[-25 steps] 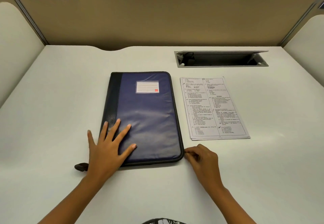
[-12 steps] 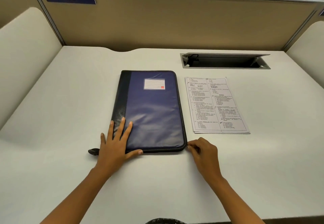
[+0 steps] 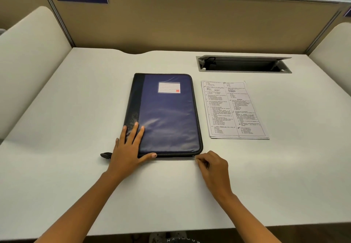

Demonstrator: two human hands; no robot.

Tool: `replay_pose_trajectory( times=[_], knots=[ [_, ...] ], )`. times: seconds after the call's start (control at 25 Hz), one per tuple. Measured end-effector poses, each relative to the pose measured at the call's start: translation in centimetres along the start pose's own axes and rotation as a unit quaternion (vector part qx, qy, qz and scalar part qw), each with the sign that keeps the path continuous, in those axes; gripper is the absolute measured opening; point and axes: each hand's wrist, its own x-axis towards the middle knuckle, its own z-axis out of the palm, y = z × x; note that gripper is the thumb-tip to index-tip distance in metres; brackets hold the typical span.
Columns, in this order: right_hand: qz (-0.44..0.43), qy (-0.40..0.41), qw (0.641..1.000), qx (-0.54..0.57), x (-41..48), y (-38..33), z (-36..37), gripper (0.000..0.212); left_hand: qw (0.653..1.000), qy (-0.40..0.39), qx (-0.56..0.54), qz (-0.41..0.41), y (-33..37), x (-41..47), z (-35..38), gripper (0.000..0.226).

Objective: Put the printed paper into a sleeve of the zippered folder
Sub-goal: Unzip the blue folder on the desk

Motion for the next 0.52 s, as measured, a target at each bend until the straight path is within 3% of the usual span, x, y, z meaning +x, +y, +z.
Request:
replay_pose_trajectory(
  times=[0.12, 0.28, 0.52],
  knots=[
    [0.015, 0.004, 1.0, 0.002, 0.0, 0.0, -0.1, 0.008, 0.996, 0.008, -0.091, -0.005, -1.6, -0.3, -1.4, 0.109],
    [0.02, 0.016, 1.0, 0.004, -0.5, -0.6, 0.6, 0.009, 0.967, 0.114, -0.193, -0.118, -3.3, -1.9, -1.9, 0.082],
    [-0.005, -0.012, 0.999, 0.05, -0.7, -3.2, 3.1, 0.007, 0.969, 0.096, -0.18, -0.139, -2.7, -1.9, -2.7, 0.064]
  ],
)
